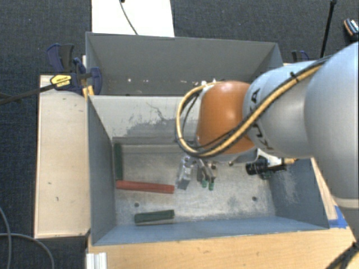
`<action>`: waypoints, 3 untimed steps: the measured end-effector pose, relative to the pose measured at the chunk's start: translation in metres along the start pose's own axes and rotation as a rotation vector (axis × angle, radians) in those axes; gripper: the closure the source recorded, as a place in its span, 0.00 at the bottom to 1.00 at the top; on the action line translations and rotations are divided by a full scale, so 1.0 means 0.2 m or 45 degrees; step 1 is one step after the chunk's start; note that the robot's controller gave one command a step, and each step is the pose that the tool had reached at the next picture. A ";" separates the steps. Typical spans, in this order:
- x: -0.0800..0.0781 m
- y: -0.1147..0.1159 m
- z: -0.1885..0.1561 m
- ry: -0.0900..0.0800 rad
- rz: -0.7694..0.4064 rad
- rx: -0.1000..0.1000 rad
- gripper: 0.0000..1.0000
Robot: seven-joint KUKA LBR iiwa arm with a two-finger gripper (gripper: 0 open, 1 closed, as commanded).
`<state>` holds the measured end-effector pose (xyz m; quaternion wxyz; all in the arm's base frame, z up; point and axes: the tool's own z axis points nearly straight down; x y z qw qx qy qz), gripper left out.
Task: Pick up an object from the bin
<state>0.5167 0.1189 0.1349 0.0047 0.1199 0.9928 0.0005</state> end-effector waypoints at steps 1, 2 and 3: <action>0.02 0.01 0.02 0.010 -0.003 0.001 0.00; 0.15 0.31 0.34 0.016 -0.022 0.002 0.00; 0.14 0.30 0.32 0.011 -0.011 0.001 1.00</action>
Offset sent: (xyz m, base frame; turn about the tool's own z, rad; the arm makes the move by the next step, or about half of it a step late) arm 0.0000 0.0000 0.0000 0.0000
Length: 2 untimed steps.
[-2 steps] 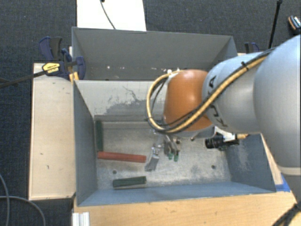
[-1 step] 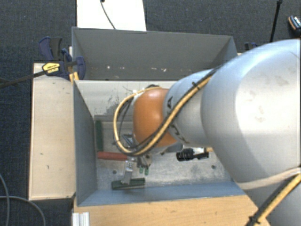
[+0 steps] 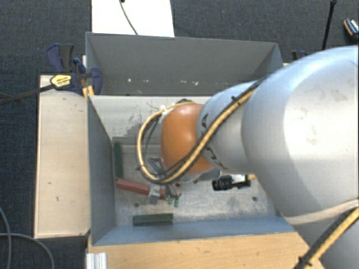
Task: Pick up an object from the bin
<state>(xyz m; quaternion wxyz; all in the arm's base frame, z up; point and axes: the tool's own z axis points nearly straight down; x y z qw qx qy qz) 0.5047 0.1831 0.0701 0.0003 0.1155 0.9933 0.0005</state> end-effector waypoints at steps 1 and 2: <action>0.00 0.09 -0.57 -0.009 0.021 -0.007 1.00; -0.07 0.21 -0.84 -0.010 -0.025 -0.007 1.00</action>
Offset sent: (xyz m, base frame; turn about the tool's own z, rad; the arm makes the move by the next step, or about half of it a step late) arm 0.0021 0.0166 0.1079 0.0199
